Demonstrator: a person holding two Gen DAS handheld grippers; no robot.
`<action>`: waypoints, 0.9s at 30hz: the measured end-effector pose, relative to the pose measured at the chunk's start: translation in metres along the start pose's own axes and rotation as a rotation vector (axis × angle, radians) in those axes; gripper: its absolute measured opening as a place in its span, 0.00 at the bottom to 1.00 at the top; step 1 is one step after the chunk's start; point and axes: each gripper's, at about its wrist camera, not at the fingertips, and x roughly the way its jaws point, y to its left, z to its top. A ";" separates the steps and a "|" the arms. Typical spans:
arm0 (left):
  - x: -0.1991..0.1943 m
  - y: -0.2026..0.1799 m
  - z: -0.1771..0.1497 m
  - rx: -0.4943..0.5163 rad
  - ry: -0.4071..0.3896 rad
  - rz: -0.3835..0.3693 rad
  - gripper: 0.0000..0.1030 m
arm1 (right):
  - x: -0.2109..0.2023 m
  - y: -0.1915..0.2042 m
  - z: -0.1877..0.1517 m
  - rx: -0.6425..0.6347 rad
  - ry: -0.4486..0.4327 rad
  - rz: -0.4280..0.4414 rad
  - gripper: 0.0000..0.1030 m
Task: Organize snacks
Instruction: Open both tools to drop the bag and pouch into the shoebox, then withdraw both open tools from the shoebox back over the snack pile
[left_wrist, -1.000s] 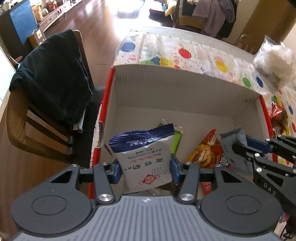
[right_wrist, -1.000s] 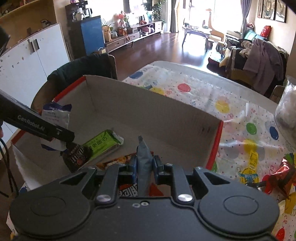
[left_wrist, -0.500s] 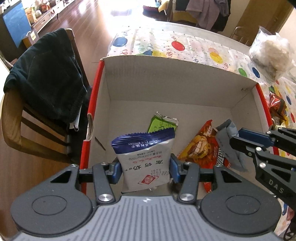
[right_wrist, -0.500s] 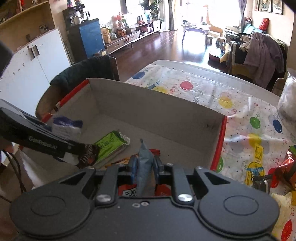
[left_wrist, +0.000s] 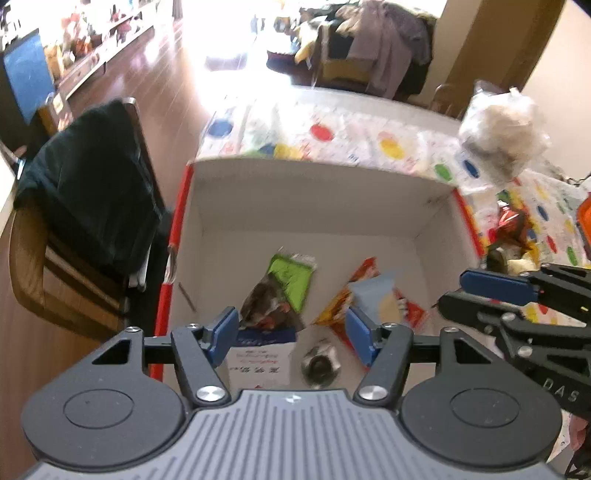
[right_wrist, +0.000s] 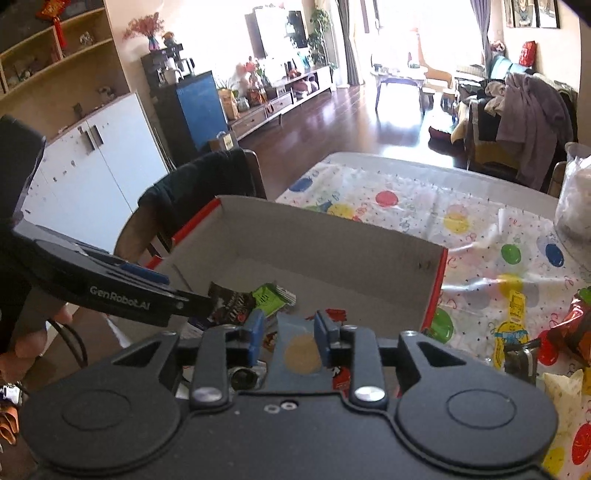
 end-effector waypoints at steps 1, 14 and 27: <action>-0.004 -0.003 -0.001 0.005 -0.018 -0.001 0.63 | -0.004 0.001 0.000 -0.003 -0.009 0.002 0.34; -0.038 -0.064 -0.004 0.118 -0.203 -0.061 0.77 | -0.073 -0.021 -0.015 0.038 -0.146 -0.052 0.79; -0.026 -0.157 -0.012 0.178 -0.231 -0.141 0.82 | -0.127 -0.097 -0.056 0.055 -0.174 -0.158 0.98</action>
